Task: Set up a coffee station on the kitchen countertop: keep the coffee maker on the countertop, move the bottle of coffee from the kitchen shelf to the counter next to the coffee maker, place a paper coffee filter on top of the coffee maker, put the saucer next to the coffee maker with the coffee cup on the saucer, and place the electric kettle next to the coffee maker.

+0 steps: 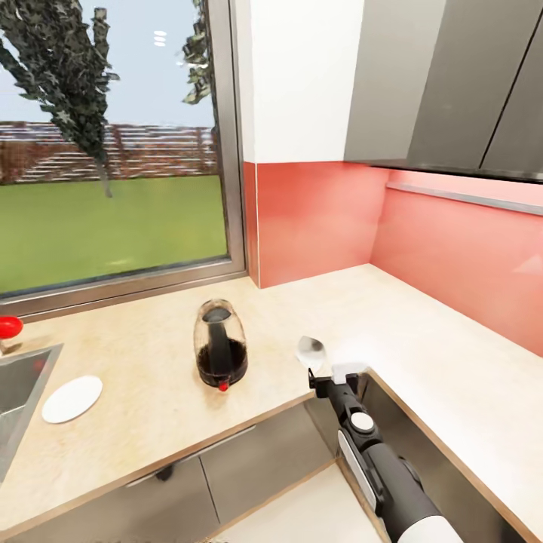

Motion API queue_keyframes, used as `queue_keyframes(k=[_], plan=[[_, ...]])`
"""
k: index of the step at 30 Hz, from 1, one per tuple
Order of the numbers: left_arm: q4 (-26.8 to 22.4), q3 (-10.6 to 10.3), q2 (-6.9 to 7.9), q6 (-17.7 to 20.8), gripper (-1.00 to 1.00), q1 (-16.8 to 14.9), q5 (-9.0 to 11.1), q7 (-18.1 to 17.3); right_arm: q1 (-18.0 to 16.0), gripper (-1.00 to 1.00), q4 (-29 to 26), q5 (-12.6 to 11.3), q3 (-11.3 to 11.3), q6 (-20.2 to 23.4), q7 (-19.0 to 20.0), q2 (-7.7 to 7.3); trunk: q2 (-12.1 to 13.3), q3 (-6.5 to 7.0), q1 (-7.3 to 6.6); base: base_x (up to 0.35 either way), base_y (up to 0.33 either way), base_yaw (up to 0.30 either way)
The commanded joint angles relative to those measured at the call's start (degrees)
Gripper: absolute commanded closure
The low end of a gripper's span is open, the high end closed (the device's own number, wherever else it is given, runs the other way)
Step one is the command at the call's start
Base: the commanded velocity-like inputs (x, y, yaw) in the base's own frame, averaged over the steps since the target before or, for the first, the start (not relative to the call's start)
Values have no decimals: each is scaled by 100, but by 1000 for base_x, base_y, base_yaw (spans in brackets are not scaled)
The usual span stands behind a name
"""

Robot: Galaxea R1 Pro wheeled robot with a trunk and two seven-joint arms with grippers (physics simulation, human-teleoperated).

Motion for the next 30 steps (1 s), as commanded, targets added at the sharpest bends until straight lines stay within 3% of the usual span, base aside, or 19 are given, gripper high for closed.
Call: queue_keyframes(k=[1, 7, 23, 30], plan=[[-11, 25, -6, 0, -100, 3, 27, -6, -5, -100, -9, -1, 16, 36, -39, -2, -12, -17, 3, 0, 4, 189], [-17, 4, -23, 16, -100, 3, 14, -16, -5, -100, 0, 11, 15, 33, -39, -11, -12, -42, 3, 0, 1, 133], [-17, 3, -25, -49, -100, 3, 28, 21, -5, -100, 44, 44, -47, 11, -83, -84, -12, -47, 3, 0, 0, 9], [-17, 16, -7, -44, -100, 3, 33, 22, -7, -100, 349, 35, -457, 14, -373, -81, -12, -47, 3, 0, 0, 0]])
